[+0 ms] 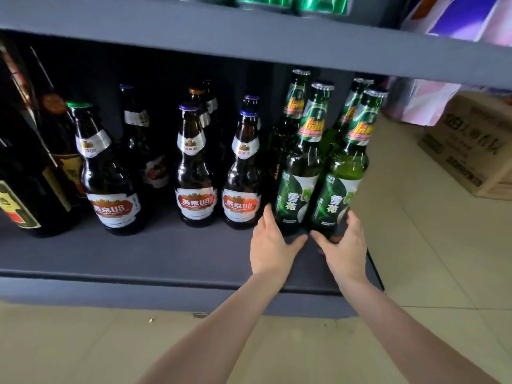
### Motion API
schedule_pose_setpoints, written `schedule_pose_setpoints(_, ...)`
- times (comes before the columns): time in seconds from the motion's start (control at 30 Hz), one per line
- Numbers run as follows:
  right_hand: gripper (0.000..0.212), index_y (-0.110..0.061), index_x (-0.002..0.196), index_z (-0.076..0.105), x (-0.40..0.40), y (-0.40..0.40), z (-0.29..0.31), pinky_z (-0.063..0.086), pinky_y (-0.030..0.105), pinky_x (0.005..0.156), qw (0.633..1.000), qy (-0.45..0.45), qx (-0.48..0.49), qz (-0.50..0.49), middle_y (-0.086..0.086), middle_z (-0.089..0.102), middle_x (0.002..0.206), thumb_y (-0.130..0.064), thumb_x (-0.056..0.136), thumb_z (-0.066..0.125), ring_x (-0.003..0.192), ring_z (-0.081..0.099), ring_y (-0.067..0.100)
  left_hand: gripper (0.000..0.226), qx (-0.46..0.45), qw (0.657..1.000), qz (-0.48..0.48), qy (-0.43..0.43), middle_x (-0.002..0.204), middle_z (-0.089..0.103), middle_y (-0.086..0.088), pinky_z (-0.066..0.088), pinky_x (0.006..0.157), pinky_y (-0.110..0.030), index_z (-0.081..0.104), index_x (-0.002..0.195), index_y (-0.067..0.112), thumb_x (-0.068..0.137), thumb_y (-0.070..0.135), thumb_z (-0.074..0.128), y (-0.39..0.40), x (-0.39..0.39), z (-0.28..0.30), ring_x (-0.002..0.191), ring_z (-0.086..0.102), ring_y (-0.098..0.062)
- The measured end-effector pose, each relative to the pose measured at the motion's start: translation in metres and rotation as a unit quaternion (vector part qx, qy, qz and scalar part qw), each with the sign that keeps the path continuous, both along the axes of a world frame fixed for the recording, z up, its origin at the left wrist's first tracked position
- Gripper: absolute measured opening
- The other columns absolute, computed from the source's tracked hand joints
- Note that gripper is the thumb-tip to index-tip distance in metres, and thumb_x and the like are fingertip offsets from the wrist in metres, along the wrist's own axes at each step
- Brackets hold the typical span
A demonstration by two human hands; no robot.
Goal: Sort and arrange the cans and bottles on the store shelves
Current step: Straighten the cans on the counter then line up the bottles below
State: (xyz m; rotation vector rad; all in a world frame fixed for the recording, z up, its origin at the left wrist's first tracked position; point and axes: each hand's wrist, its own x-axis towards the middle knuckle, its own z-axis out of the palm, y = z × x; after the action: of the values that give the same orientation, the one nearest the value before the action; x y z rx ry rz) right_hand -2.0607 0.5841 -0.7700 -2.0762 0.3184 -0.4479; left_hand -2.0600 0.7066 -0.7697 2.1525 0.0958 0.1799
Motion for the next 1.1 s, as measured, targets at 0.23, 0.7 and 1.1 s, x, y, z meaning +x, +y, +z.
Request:
schedule_pose_setpoints(0.23,0.059,-0.020,0.127,0.043,0.005,-0.005,-0.004,0.058,0.030,0.056,0.998,-0.027,0.054,-0.011,-0.027,0.048,0.092,-0.006,0.078,0.073,0.078,0.063,0.023,0.068,-0.006,0.999,0.036,-0.034,0.137,0.042,-0.005,0.035,0.091,-0.024,0.029,0.138,0.012,0.084,0.030,0.066,-0.008,0.011,0.000,0.124,0.042,-0.020)
schedule_pose_setpoints(0.7,0.057,-0.033,0.118,0.037,0.010,0.005,-0.006,0.056,0.048,0.064,0.998,-0.015,0.000,-0.058,-0.017,0.050,0.102,-0.019,0.077,0.075,0.087,0.064,0.027,0.064,-0.024,0.998,0.044,-0.040,0.139,0.042,-0.009,0.033,0.095,-0.026,0.027,0.139,0.008,0.087,0.021,0.062,-0.009,0.009,0.001,0.125,0.041,-0.024)
schedule_pose_setpoints(1.1,0.050,-0.026,0.119,0.041,0.009,0.007,-0.002,0.053,0.042,0.070,0.997,0.015,-0.027,-0.077,-0.009,0.060,0.112,-0.026,0.080,0.072,0.089,0.063,0.026,0.065,-0.034,0.997,0.071,-0.025,0.141,0.038,-0.010,0.033,0.097,-0.029,0.022,0.142,0.006,0.090,0.021,0.059,-0.019,0.011,0.002,0.127,0.039,-0.026)
